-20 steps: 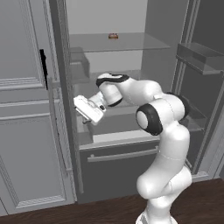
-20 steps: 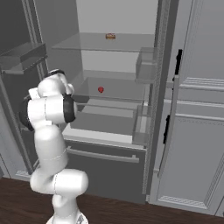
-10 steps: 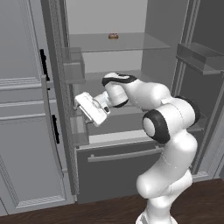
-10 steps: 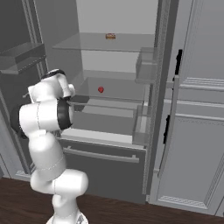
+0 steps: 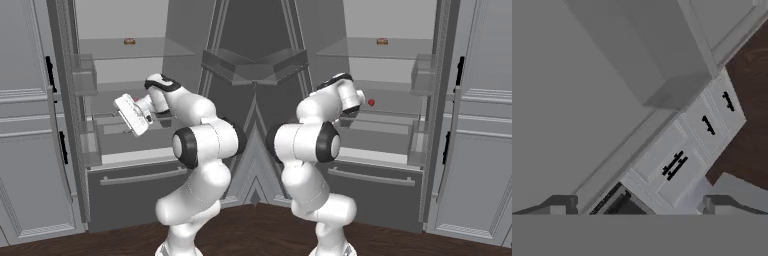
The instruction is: Take the strawberry from the fridge and place it on top of the pancake, located on the dining counter.
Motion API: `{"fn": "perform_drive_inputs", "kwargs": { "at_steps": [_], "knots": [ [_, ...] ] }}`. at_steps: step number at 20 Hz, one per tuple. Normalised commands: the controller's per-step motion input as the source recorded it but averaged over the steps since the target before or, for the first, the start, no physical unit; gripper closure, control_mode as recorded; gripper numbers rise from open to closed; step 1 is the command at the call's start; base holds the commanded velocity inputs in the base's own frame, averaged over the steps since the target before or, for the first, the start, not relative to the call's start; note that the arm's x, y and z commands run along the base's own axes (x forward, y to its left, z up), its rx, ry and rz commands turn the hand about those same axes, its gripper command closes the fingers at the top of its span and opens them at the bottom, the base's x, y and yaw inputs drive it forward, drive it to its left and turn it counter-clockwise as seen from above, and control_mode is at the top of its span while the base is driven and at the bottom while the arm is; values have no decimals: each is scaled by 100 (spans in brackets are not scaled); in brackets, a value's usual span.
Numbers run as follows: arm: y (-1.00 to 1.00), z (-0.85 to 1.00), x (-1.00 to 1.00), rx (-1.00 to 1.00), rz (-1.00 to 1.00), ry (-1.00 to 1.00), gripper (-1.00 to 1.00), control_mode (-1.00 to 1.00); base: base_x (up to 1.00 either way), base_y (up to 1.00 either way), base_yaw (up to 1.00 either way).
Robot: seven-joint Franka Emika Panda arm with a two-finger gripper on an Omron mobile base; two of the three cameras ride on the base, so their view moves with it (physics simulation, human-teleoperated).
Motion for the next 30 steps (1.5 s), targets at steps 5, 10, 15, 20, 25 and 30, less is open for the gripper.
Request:
{"fn": "perform_drive_inputs", "kwargs": {
  "at_steps": [5,10,15,20,25,30],
  "knots": [
    [-76,-37,-6,-37,5,-65,-100,-100,0,0,0],
    [-47,-98,-32,-48,5,-87,-100,-100,0,0,0],
    [-50,-47,0,-62,4,-83,-100,-100,0,0,0],
    [-37,7,0,-47,8,-63,-100,-100,0,0,0],
    [-24,35,-27,-15,-6,-13,-100,-100,0,0,0],
    [-50,45,-55,7,-37,3,-100,-100,0,0,0]
  ]
}}
